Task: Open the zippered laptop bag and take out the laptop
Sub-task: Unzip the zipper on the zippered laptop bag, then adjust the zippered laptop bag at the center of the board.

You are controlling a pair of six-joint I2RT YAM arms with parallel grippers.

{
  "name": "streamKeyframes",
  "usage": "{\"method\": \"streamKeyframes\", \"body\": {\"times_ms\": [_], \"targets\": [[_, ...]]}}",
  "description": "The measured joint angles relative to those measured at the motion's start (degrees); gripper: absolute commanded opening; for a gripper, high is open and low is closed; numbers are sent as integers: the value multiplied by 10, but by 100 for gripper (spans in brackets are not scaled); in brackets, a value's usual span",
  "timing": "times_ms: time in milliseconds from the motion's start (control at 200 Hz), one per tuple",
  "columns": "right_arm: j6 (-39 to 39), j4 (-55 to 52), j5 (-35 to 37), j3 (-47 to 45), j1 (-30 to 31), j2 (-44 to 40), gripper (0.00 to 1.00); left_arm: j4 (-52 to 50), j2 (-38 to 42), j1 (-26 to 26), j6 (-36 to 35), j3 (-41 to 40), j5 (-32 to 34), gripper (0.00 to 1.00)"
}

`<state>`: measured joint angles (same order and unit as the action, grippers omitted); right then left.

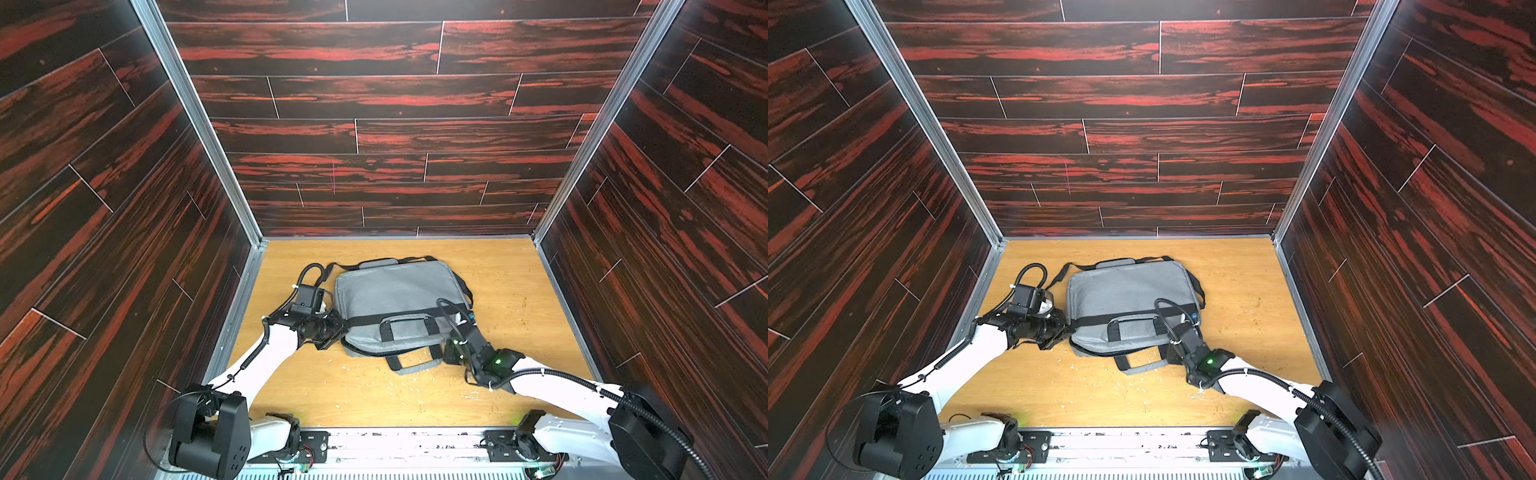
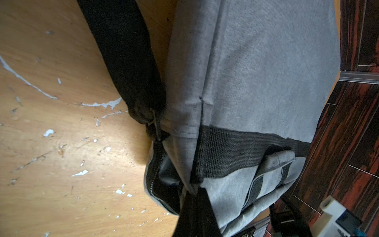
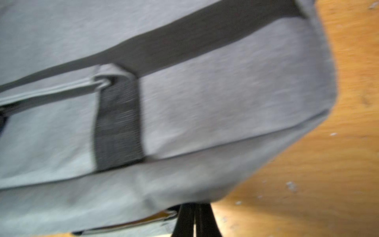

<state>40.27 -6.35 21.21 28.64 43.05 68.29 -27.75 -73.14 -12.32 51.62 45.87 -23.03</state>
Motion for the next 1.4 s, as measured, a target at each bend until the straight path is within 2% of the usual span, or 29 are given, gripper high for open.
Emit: {"method": "streamKeyframes", "body": {"times_ms": [256, 431, 486, 566, 691, 842, 1007, 1082, 1162, 1253, 1403], "targets": [[-65, 1, -66, -2, -95, 0, 0, -1, 0, 4, -4, 0, 0, 0], [-103, 15, -109, -1, -137, 16, 0, -1, 0, 4, -4, 0, -1, 0], [-110, 16, -118, 0, -141, 23, 6, -1, 0, 5, -4, 0, -1, 0], [-120, 16, -132, 7, -143, 30, 23, -1, 0, 6, -4, 0, 0, 0], [-115, 8, -154, 18, -145, 29, 43, -1, 0, 9, -2, 0, 1, 0], [-99, -23, -172, 14, -145, -24, 56, 0, 0, 11, 3, -1, 0, 0], [-54, -54, -188, 7, -145, -120, 66, 0, 0, 11, 5, -1, 0, 0], [-5, -45, -198, -13, -144, -160, 76, 0, 0, 11, 5, -1, 0, 0], [63, -13, -207, -50, -137, -187, 77, 0, 0, 11, 5, -1, -1, 0], [130, -1, -202, -70, -114, -174, 77, 0, 0, 11, 5, -1, -1, 0], [214, 49, -187, -67, -90, -90, 71, 1, 0, 11, 5, -3, -1, 0]]}}
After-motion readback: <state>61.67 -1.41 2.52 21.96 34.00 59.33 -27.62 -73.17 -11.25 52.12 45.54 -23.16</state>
